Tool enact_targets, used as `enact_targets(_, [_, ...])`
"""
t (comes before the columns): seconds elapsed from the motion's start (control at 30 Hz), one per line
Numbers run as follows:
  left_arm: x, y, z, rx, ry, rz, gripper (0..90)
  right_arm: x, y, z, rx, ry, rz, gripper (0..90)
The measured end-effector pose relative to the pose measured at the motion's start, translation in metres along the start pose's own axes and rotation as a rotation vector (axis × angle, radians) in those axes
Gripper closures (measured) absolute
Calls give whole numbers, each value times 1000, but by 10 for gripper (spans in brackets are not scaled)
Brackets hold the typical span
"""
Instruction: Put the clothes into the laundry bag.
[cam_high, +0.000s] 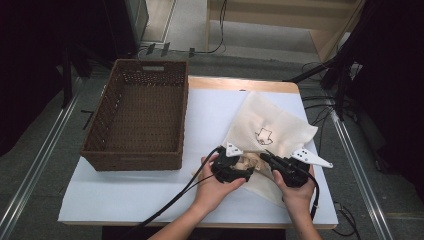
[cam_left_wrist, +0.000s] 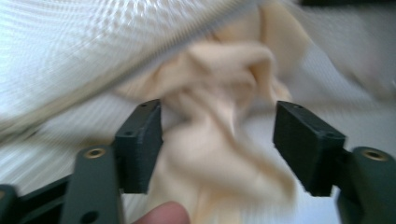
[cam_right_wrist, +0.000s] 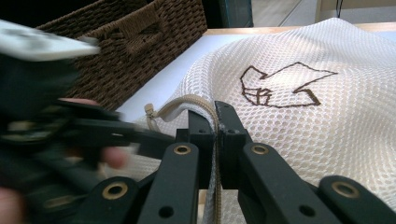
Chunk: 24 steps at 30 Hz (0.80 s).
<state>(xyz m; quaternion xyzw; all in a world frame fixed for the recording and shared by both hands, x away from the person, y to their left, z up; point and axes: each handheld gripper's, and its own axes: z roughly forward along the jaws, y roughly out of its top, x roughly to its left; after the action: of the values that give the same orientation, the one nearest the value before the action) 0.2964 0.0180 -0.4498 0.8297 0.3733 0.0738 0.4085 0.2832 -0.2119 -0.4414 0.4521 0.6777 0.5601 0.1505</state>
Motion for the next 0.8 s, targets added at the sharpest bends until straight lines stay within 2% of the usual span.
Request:
enact_targets(0.03, [3, -4, -7, 25, 5, 19, 304, 0, 0, 0, 0, -1, -4, 884])
enact_targets(0.1, [10, -16, -14, 80, 9, 16, 290, 0, 0, 1, 1, -2, -7, 884])
enact_targets(0.17, [10, -23, -12, 131, 27, 49, 283, 0, 1, 2, 1, -3, -5, 885])
enact_targets(0.2, [8, -29, -9, 151, 41, 81, 276, 1, 1, 3, 3, -4, -6, 884])
enact_targets(0.23, [5, -31, -7, 134, 63, 107, 269, 1, 1, 4, 5, -3, -9, 884])
enact_targets(0.3, [-1, -30, -4, 130, 108, 150, 302, 2, 1, 5, 9, -5, -13, 884])
enact_targets(0.37, [-7, -28, 0, 129, 130, 185, 446, 4, 0, 6, 11, -8, -21, 884])
enact_targets(0.4, [-11, -26, 2, 136, 128, 219, 500, 5, 0, 6, 13, -5, -21, 884])
enact_targets(0.43, [-17, -23, 2, 144, 138, 249, 682, 5, 0, 6, 12, -3, -21, 884])
enact_targets(0.47, [-23, -20, 4, 143, 179, 274, 791, 6, 0, 6, 12, -4, -23, 884])
enact_targets(0.5, [-26, -17, 4, 128, 155, 267, 825, 6, 0, 6, 13, -2, -25, 884])
enact_targets(0.53, [-26, -12, 4, 107, 71, 207, 832, 7, 0, 6, 14, 1, -26, 884])
enact_targets(0.57, [-25, -6, 3, 85, 15, 152, 834, 8, 0, 5, 12, 3, -30, 884])
enact_targets(0.6, [-26, 1, 3, 50, 11, 133, 835, 9, 0, 5, 8, 6, -32, 884])
enact_targets(0.63, [-27, 7, 5, 31, 25, 137, 835, 11, 1, 3, 8, 7, -29, 884])
enact_targets(0.77, [-26, 23, 26, 1, 70, 134, 831, 12, 2, 1, -5, 28, -13, 884])
enact_targets(0.8, [-21, 27, 35, -3, 72, 97, 829, 12, 2, 1, -6, 29, -10, 884])
